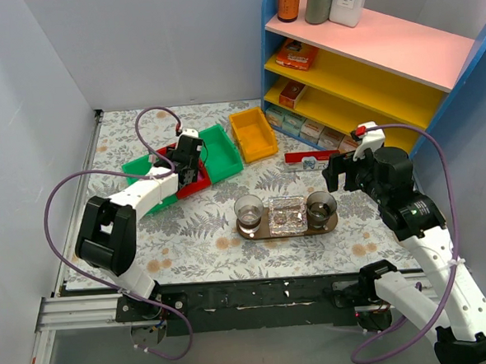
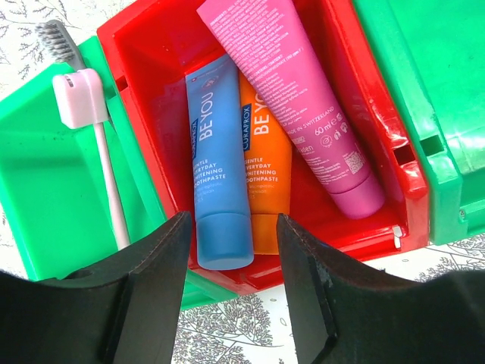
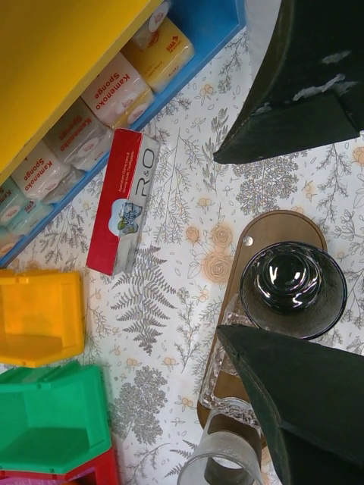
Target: Prepare toiletry sets of a toothbrush and toothpaste on the tray
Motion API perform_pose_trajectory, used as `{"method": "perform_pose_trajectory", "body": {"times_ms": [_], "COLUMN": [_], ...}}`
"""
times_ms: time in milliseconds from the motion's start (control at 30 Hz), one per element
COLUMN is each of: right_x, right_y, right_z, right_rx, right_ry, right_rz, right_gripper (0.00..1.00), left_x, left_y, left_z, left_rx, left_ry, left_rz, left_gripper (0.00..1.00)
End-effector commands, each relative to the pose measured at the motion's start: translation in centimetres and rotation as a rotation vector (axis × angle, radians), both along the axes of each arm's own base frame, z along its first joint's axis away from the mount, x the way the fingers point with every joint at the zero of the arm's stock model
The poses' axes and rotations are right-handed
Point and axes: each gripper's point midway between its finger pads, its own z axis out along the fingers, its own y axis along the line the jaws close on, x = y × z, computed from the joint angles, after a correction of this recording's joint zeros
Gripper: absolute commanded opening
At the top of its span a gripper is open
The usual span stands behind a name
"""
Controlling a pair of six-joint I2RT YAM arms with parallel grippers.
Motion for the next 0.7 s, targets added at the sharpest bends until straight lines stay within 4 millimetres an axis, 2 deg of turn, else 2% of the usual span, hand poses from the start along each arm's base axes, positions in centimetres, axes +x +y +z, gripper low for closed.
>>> {"method": "perform_pose_trajectory", "body": {"times_ms": [0,667], "right_x": [0.24,-0.28], "right_y": [-0.43,-1.25], "right_z": [0.84,0.85], "right_rx": [-0.005,-0.019], "right_ry": [-0.044,-0.044], "right_rz": [-0.018,-0.051], "right_gripper": [0.93,0.93], "left_x": [0.29,-0.31], "left_y": [0.43,0.84], "left_z": [0.93,0.08], "left_rx": [0.034,0.048], "left_ry": [-0.025,-0.008], "left_rz": [0.017,0.032], "left_gripper": [0.48,0.4]}}
